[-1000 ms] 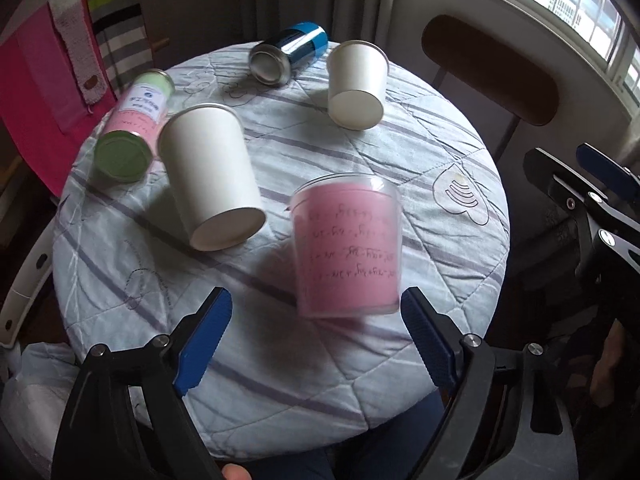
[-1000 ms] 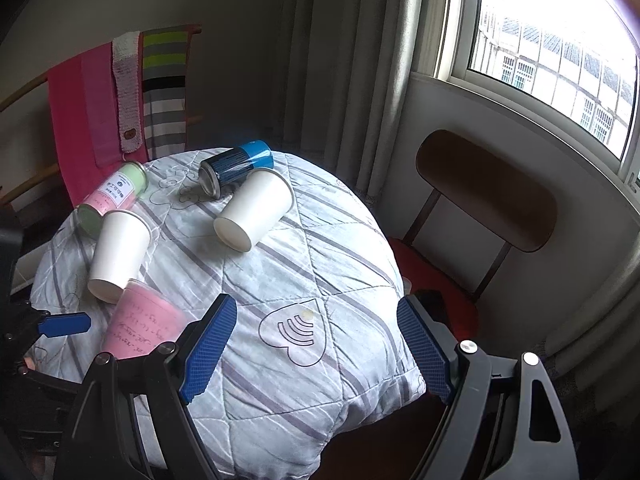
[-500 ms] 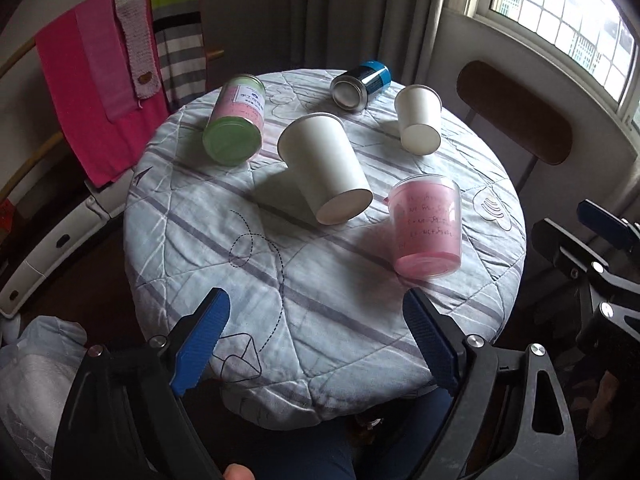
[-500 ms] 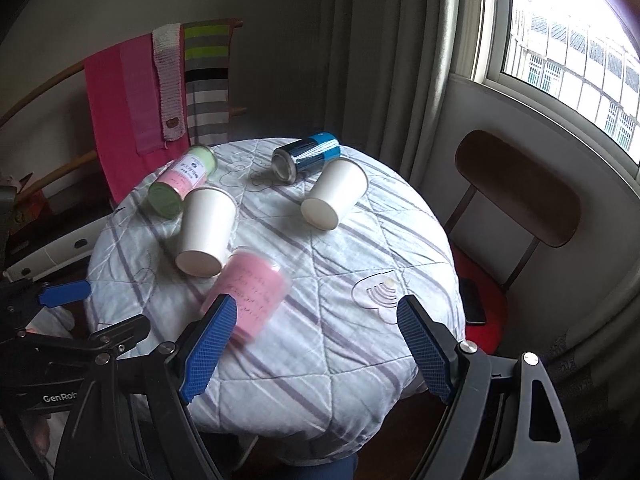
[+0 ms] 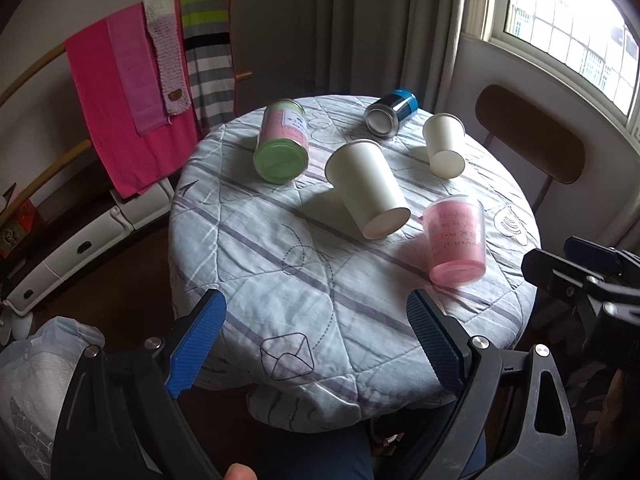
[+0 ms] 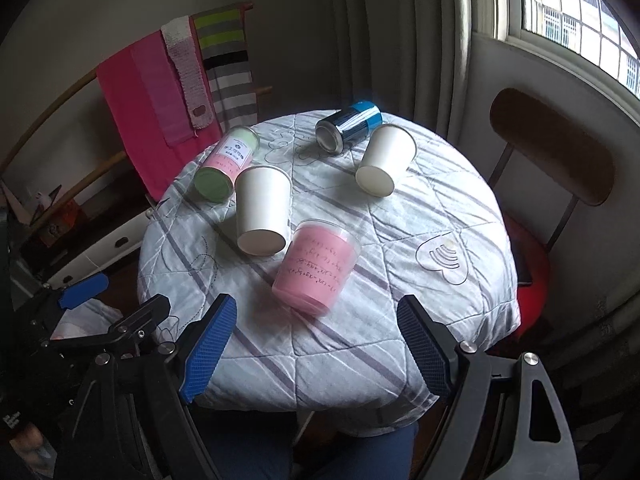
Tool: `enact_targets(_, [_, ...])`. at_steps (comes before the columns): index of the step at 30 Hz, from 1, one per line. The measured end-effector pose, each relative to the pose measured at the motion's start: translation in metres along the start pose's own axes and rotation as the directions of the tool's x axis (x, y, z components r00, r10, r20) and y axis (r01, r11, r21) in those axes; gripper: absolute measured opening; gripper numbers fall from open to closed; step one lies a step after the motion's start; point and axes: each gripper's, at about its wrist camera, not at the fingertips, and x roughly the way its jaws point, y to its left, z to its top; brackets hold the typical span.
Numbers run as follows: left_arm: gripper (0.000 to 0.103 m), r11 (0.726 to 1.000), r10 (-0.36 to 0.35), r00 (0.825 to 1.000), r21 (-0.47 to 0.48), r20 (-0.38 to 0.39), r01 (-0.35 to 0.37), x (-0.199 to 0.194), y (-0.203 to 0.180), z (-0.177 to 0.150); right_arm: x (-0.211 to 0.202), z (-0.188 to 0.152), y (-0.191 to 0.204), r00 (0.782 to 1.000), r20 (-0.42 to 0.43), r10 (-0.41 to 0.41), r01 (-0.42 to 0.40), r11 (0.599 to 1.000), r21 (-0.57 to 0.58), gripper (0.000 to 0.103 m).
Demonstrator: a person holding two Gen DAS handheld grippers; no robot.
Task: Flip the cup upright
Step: 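Lower the pink cup onto the table and open the left tool, then bring the right tool to the pink cup and grasp its body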
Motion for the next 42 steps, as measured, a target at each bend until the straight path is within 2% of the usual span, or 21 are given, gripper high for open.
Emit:
enact_targets(3, [0.094,1.0,0.005,1.0,-0.008,0.002,-0.005,0.004,0.003,0.002,0.016,0.008,-0.009,0.996,-0.068,0.063,-0.057,0.995,0.08,0.084])
enact_targets(7, [0.094,1.0,0.024,1.0,-0.012,0.003,-0.023,0.012,0.007,0.005,0.048,0.017,-0.027,0.968,-0.18,0.175,-0.135,0.968,0.213,0.084])
enact_targets(14, [0.094,1.0,0.01,1.0,-0.006,-0.013,-0.01,0.025,0.007,0.011,0.093,0.027,-0.043,0.938,-0.272,0.215,-0.11,0.929,0.354,0.084])
enact_targets(22, [0.094,1.0,0.01,1.0,-0.006,-0.023,-0.01,0.036,0.008,0.018,0.134,0.045,-0.051,0.899,-0.346,0.266,-0.124,0.916,0.382,0.083])
enact_targets(27, [0.094,1.0,0.011,0.999,0.0,-0.039,-0.011,0.043,0.006,0.019,0.142,0.047,-0.05,0.882,-0.346,0.32,-0.186,0.911,0.369,0.067])
enact_targets(28, [0.094,1.0,0.012,0.999,-0.001,-0.042,-0.012,0.043,0.005,0.02,0.142,0.048,-0.049,0.887,-0.34,0.312,-0.185,0.916,0.357,0.067])
enact_targets(31, [0.094,1.0,0.015,0.999,-0.005,-0.041,-0.015,0.044,0.005,0.02,0.133,0.052,-0.045,0.921,-0.293,0.255,-0.169,0.942,0.289,0.066])
enact_targets(33, [0.094,1.0,0.014,0.999,-0.017,-0.034,-0.014,0.044,0.004,0.021,0.12,0.055,-0.04,0.953,-0.226,0.204,-0.156,0.965,0.212,0.066])
enact_targets(35, [0.094,1.0,0.013,0.999,-0.028,-0.031,-0.014,0.045,0.004,0.021,0.106,0.057,-0.033,0.985,-0.134,0.11,-0.094,0.988,0.121,0.066])
enact_targets(36, [0.094,0.999,0.014,0.999,-0.031,-0.03,-0.015,0.044,0.003,0.021,0.102,0.058,-0.031,0.993,-0.094,0.071,-0.063,0.994,0.086,0.066])
enact_targets(39, [0.094,0.999,0.023,0.999,-0.035,-0.031,-0.024,0.043,0.003,0.02,0.093,0.056,-0.027,0.999,0.029,0.017,-0.018,1.0,0.026,0.066])
enact_targets(42, [0.094,0.998,0.037,0.999,-0.045,-0.029,-0.039,0.04,0.005,0.019,0.096,0.052,-0.029,0.996,0.086,-0.023,0.023,1.0,0.003,0.066])
